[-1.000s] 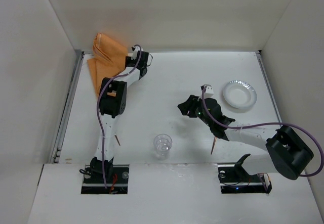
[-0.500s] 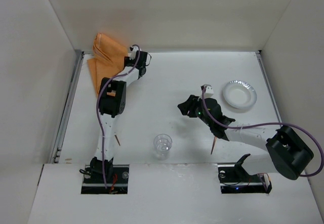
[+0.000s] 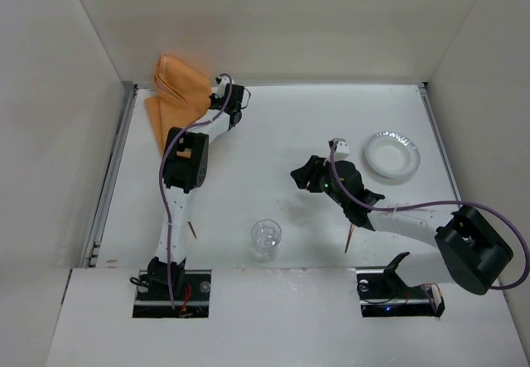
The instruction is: Set the dinner table for one person
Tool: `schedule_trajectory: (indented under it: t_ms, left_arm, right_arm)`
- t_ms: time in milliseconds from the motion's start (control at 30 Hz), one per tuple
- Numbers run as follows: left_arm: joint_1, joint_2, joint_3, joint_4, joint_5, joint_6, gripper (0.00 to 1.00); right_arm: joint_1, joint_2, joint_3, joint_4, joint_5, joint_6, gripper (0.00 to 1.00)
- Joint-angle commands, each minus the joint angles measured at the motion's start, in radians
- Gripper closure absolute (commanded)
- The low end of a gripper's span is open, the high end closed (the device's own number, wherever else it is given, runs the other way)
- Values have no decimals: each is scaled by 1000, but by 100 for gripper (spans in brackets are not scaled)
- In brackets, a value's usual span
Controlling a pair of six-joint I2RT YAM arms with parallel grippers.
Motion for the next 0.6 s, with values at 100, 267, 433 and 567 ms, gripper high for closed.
schedule_trajectory:
  t_ms: [100,267,433,567]
  left_arm:
    - [-109,-121,-27,-14,183,-166,100]
    - [-159,-159,-60,-20,283,-312,100]
    - [-211,-216,-112,5,353,-390,100]
    - [-251,-262,-165,23,344,-406,93]
  right_arm:
    - [10,4,24,67,-8,-14,45]
    - [3,-2,21,65,-9,-14,45]
    - [-8,-24,12,64,-8,-11,45]
    - [-23,-33,6,64,-9,-3,45]
